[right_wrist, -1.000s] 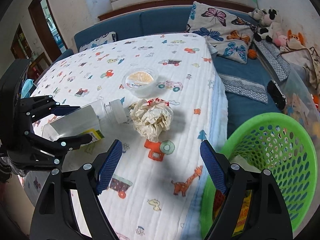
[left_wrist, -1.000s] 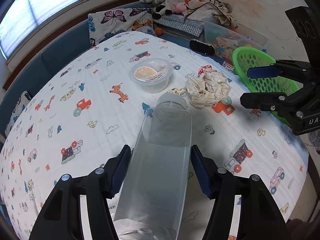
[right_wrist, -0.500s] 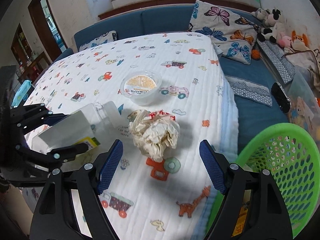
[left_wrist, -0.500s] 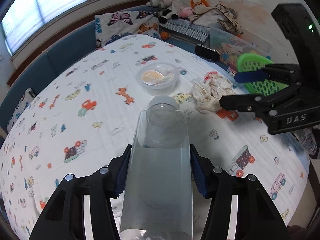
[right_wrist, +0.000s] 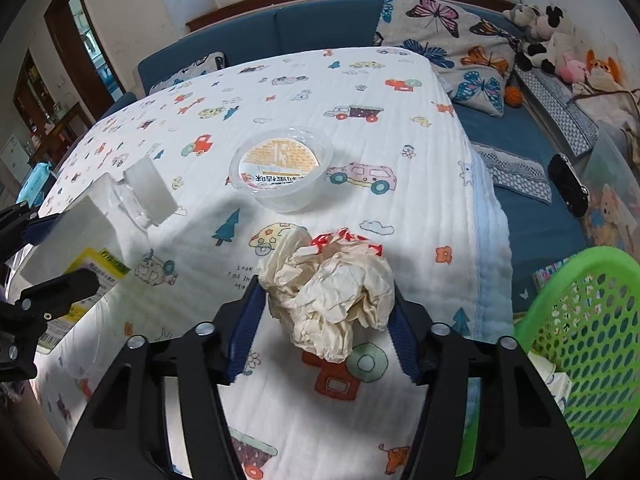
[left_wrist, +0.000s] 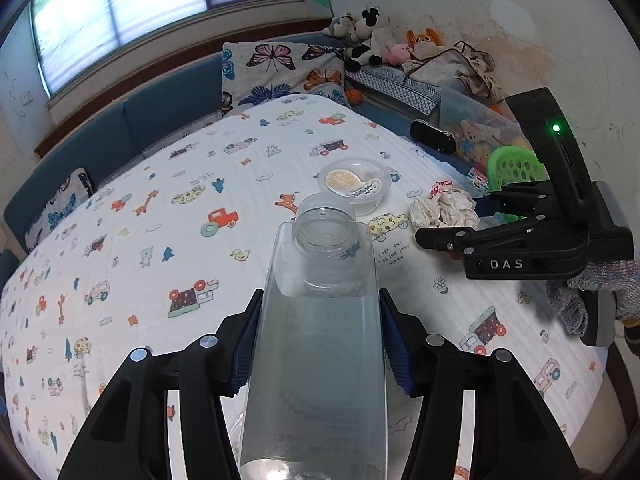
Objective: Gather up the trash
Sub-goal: 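Carry the tissue into the basket and release it while the left gripper holds the bottle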
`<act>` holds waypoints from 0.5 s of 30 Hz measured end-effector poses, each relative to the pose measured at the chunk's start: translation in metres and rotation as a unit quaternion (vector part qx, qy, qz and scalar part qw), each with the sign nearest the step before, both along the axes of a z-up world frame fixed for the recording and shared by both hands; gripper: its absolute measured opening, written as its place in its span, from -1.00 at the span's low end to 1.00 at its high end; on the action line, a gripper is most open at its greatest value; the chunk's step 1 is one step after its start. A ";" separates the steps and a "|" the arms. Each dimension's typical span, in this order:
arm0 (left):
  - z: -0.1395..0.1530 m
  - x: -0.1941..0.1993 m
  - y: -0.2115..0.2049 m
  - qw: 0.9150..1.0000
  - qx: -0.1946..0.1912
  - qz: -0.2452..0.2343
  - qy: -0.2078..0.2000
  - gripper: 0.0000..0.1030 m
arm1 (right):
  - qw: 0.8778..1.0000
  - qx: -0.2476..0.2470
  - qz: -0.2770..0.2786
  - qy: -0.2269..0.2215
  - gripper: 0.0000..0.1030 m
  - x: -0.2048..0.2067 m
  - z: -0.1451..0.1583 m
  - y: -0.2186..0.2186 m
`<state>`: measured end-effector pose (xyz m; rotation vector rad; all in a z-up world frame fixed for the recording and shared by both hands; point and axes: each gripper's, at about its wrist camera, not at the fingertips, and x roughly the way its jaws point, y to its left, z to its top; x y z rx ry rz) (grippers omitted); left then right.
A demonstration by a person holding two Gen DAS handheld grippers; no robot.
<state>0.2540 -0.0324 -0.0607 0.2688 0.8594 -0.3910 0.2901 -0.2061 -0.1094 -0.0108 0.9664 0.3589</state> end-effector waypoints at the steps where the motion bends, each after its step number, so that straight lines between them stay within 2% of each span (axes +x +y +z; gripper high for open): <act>1: 0.001 -0.002 -0.001 1.000 -0.001 -0.001 -0.002 0.03 | 1.000 -0.001 0.000 -0.002 0.07 -0.002 0.001 0.000; 8: 0.010 -0.012 -0.010 1.000 -0.005 -0.008 -0.014 0.03 | 1.000 0.003 -0.003 -0.016 0.05 -0.020 0.013 -0.011; 15: 0.020 -0.025 -0.028 0.999 -0.011 -0.022 -0.026 0.03 | 0.999 0.000 -0.024 -0.024 0.05 -0.049 0.025 -0.046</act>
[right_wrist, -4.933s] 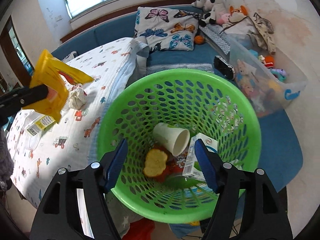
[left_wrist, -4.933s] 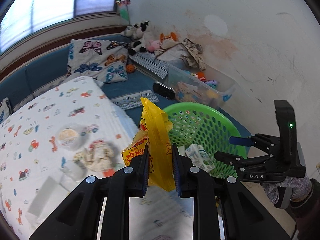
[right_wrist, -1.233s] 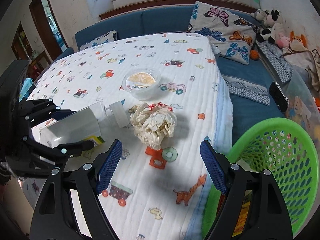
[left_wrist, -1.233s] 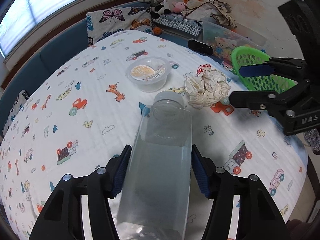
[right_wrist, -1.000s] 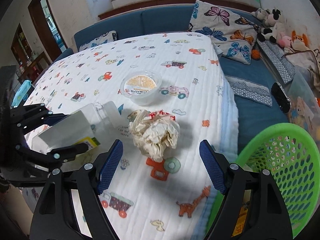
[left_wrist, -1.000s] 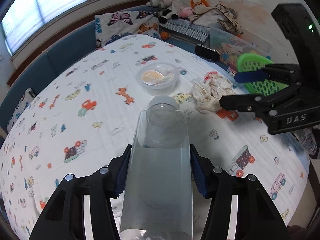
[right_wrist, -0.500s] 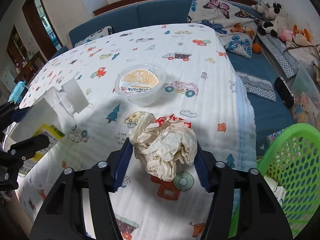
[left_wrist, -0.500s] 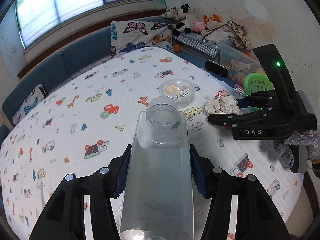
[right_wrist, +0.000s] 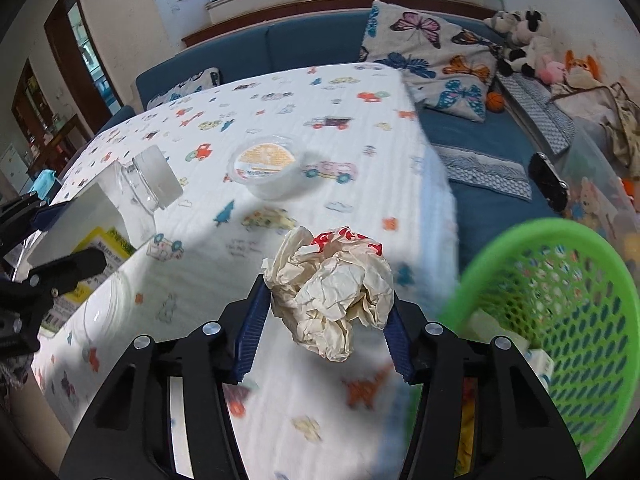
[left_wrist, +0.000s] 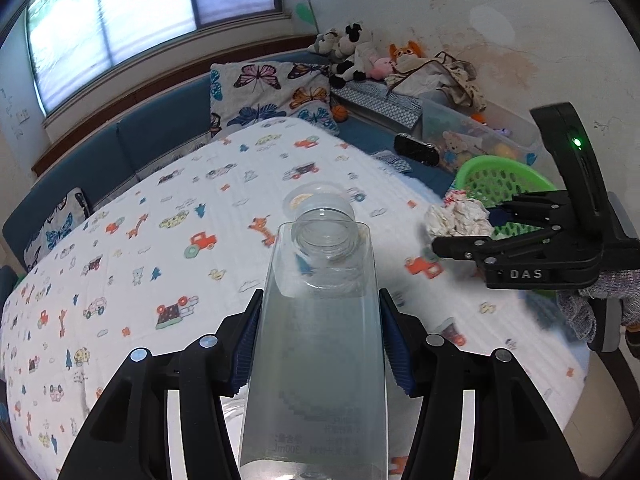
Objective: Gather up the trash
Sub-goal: 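Carry the tissue into the basket and release it while the left gripper holds the bottle, then carry the clear bottle over the basket and drop it with the left gripper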
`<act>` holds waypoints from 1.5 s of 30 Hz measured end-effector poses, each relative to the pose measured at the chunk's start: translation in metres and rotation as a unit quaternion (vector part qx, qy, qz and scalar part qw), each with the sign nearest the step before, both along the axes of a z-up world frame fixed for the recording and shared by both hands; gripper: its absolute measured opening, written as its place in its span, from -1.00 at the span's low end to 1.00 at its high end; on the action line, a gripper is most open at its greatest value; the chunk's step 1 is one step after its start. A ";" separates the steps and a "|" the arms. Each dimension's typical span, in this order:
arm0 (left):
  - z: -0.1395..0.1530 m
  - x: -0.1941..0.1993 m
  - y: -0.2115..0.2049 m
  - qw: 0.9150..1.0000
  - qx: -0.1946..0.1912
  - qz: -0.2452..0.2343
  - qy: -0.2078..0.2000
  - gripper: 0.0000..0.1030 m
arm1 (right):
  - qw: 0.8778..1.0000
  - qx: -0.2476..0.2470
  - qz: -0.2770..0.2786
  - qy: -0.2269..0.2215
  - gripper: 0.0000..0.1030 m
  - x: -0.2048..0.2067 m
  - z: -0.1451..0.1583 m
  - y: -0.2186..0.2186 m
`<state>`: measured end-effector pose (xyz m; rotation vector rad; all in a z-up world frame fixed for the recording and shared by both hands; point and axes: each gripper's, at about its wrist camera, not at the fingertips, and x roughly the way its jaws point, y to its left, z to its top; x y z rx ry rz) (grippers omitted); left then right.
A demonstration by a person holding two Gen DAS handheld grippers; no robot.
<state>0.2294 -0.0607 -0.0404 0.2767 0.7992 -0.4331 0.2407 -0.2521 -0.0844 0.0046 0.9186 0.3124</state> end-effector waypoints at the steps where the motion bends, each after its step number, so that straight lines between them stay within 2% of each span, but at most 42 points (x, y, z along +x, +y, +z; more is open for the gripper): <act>1: 0.002 -0.003 -0.005 1.000 0.000 -0.005 -0.003 0.03 | 1.000 -0.003 -0.004 -0.001 0.05 -0.004 0.001 -0.005; 11: 0.015 -0.017 -0.048 0.999 -0.007 -0.041 -0.017 0.03 | 0.997 -0.029 -0.074 -0.001 0.07 -0.043 0.008 -0.087; 17: 0.020 -0.026 -0.076 0.998 -0.008 -0.065 -0.023 0.03 | 0.994 -0.031 -0.108 0.002 0.09 -0.060 0.007 -0.122; 23: 0.024 -0.029 -0.100 0.996 -0.012 -0.084 -0.024 0.03 | 0.991 -0.028 -0.130 0.002 0.10 -0.073 0.006 -0.143; 34: 0.024 -0.037 -0.143 0.993 -0.016 -0.115 -0.019 0.03 | 0.988 -0.016 -0.156 -0.004 0.28 -0.093 0.008 -0.168; 45: 0.009 -0.036 -0.186 0.990 -0.013 -0.138 0.002 0.03 | 0.986 -0.004 -0.167 -0.014 0.35 -0.114 0.013 -0.186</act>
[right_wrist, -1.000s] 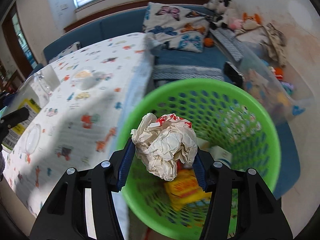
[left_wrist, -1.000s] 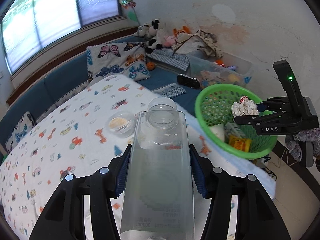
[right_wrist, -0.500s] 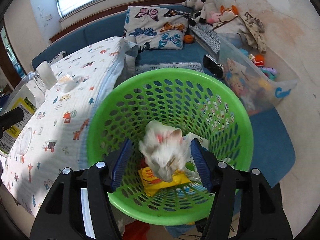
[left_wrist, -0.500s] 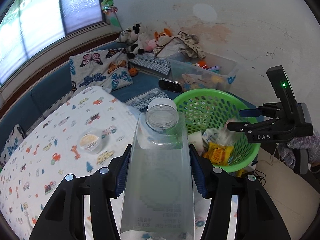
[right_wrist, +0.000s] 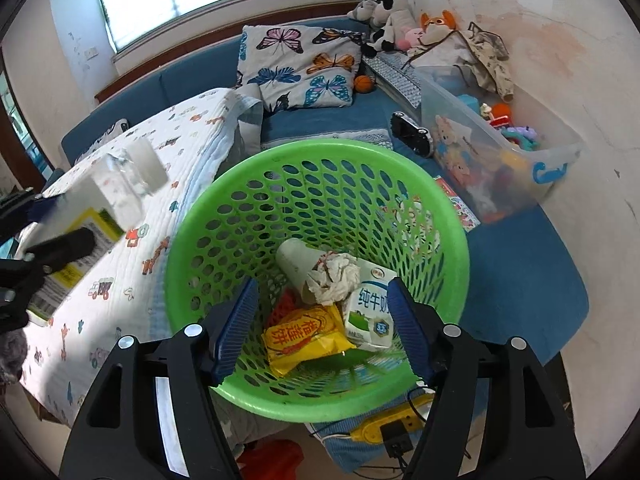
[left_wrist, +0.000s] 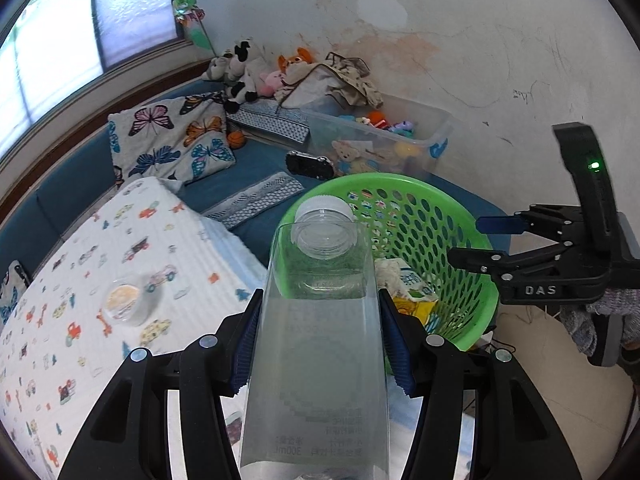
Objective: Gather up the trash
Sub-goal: 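Carry the clear bottle over the basket and drop it with the left gripper, then move both grippers back from the basket toward the remaining items on the bed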
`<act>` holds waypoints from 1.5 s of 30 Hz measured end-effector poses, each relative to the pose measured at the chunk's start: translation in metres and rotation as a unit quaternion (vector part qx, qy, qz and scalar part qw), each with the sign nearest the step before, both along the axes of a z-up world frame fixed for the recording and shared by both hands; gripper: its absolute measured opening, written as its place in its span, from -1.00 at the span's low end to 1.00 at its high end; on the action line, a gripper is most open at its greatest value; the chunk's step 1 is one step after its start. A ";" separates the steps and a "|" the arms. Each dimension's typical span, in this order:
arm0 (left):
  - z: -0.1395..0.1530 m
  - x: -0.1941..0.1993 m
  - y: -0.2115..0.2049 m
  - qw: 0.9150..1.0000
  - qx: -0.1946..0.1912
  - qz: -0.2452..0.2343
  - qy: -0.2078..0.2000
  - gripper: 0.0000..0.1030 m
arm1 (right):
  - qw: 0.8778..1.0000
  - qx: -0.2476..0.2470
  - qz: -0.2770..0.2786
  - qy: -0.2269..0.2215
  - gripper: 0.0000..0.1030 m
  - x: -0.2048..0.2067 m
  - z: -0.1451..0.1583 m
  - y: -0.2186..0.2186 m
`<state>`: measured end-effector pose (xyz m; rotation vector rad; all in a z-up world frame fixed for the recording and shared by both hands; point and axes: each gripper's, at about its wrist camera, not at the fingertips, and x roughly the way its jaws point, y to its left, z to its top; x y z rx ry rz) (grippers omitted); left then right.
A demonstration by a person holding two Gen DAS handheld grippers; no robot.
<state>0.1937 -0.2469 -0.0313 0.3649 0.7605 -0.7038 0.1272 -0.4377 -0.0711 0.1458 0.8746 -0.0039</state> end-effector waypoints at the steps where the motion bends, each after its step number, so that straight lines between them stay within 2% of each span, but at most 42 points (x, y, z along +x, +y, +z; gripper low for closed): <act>1: -0.003 0.001 -0.005 1.000 0.002 -0.001 0.002 0.03 | 1.000 0.001 -0.001 0.000 0.35 -0.001 0.000 -0.002; 13: -0.028 0.016 -0.048 0.999 0.019 -0.009 0.034 0.03 | 1.000 0.016 -0.013 0.000 0.37 -0.015 -0.005 -0.019; 22: -0.035 0.024 -0.081 0.999 0.029 -0.018 0.031 0.04 | 1.000 0.022 -0.021 -0.002 0.37 -0.020 -0.005 -0.026; 25: -0.035 0.027 -0.090 0.999 0.019 -0.019 0.036 0.06 | 0.999 0.020 -0.025 -0.003 0.37 -0.022 -0.004 -0.029; 27: -0.035 0.031 -0.090 0.999 0.001 -0.018 0.043 0.15 | 0.999 0.020 -0.029 -0.003 0.37 -0.024 -0.003 -0.032; 29: -0.034 0.033 -0.087 0.999 -0.014 -0.013 0.044 0.27 | 0.999 0.020 -0.031 -0.003 0.37 -0.026 -0.003 -0.035; 37: -0.031 0.031 -0.057 0.998 -0.028 0.011 0.048 0.27 | 0.999 0.025 -0.028 -0.005 0.37 -0.028 -0.002 -0.030; 45: -0.017 0.023 0.002 0.996 -0.052 0.060 0.045 0.27 | 1.000 0.021 0.001 -0.014 0.37 -0.023 0.007 -0.003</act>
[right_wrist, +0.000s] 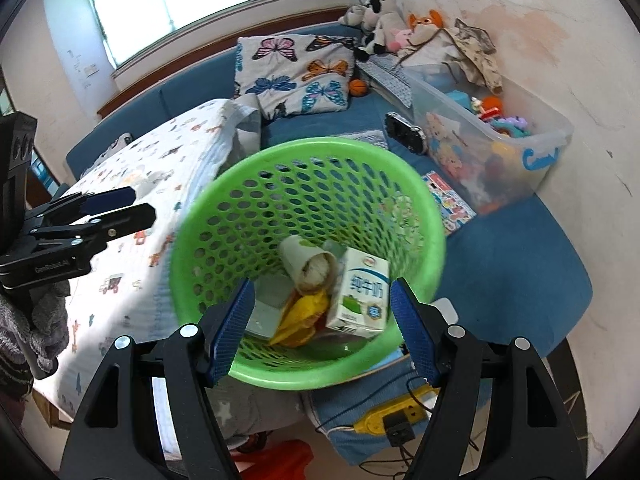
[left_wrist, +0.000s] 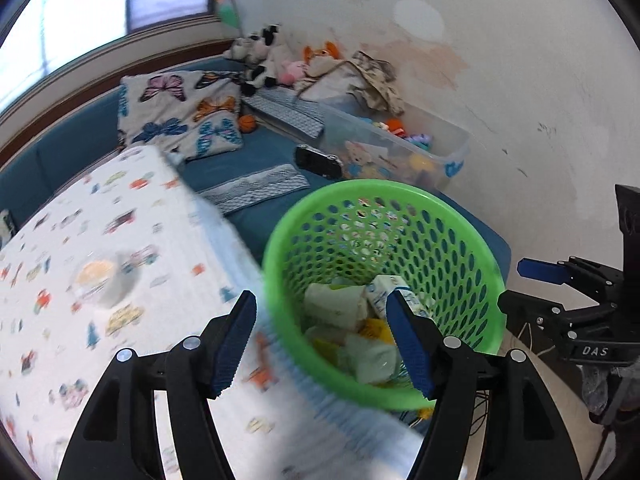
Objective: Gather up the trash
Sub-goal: 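Move both grippers back from the basket toward the remaining items on the bed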
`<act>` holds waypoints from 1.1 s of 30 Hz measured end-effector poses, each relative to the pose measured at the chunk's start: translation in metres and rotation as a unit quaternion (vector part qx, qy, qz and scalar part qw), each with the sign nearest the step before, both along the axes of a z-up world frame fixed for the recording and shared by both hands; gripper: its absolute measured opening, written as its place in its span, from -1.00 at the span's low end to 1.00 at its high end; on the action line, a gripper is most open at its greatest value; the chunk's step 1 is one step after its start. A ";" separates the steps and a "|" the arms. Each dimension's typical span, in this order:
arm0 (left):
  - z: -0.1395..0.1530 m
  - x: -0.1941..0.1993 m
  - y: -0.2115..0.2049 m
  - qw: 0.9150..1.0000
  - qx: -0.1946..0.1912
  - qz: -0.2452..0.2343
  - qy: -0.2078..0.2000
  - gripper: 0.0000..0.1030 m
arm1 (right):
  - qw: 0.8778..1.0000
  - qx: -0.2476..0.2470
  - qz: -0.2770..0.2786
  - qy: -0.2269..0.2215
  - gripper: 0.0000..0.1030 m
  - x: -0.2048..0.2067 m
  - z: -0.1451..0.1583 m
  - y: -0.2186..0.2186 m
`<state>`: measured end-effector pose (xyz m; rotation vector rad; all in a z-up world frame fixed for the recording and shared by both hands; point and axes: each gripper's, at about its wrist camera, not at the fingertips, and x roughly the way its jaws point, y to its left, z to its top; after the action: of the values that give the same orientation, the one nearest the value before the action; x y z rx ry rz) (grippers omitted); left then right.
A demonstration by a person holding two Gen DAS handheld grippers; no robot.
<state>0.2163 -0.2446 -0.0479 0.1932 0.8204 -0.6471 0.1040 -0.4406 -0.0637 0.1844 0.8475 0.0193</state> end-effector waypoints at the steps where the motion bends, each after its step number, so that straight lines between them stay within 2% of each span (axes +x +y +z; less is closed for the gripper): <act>1: 0.001 -0.002 0.009 1.000 -0.004 0.008 0.002 0.27 | 1.000 0.000 0.003 -0.001 0.37 0.001 0.001 0.002; 10: 0.001 -0.015 0.083 0.997 0.008 0.075 -0.014 0.27 | 0.999 -0.005 0.046 -0.012 0.39 0.018 0.011 0.046; 15: -0.002 -0.020 0.122 0.993 0.010 0.116 -0.013 0.39 | 0.997 -0.006 0.074 -0.013 0.42 0.029 0.012 0.072; 20: -0.010 -0.027 0.161 0.988 0.029 0.149 -0.014 0.53 | 0.995 -0.004 0.102 -0.013 0.44 0.042 0.013 0.099; 23: -0.016 -0.030 0.186 0.984 0.041 0.173 -0.016 0.70 | 0.993 -0.003 0.118 -0.013 0.45 0.048 0.013 0.114; 26: -0.025 -0.034 0.209 0.980 0.058 0.190 -0.016 0.79 | 0.991 -0.004 0.134 -0.012 0.45 0.055 0.012 0.129; 29: -0.034 -0.035 0.227 0.976 0.072 0.204 -0.010 0.79 | 0.989 -0.004 0.146 -0.010 0.45 0.060 0.011 0.139; 33: -0.045 -0.034 0.250 0.973 0.067 0.220 0.009 0.80 | 0.987 -0.003 0.160 -0.006 0.45 0.067 0.008 0.153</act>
<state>0.1825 0.0052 -0.0927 0.1219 0.8899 -0.1773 0.1714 -0.2879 -0.0555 0.0402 0.8573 0.3179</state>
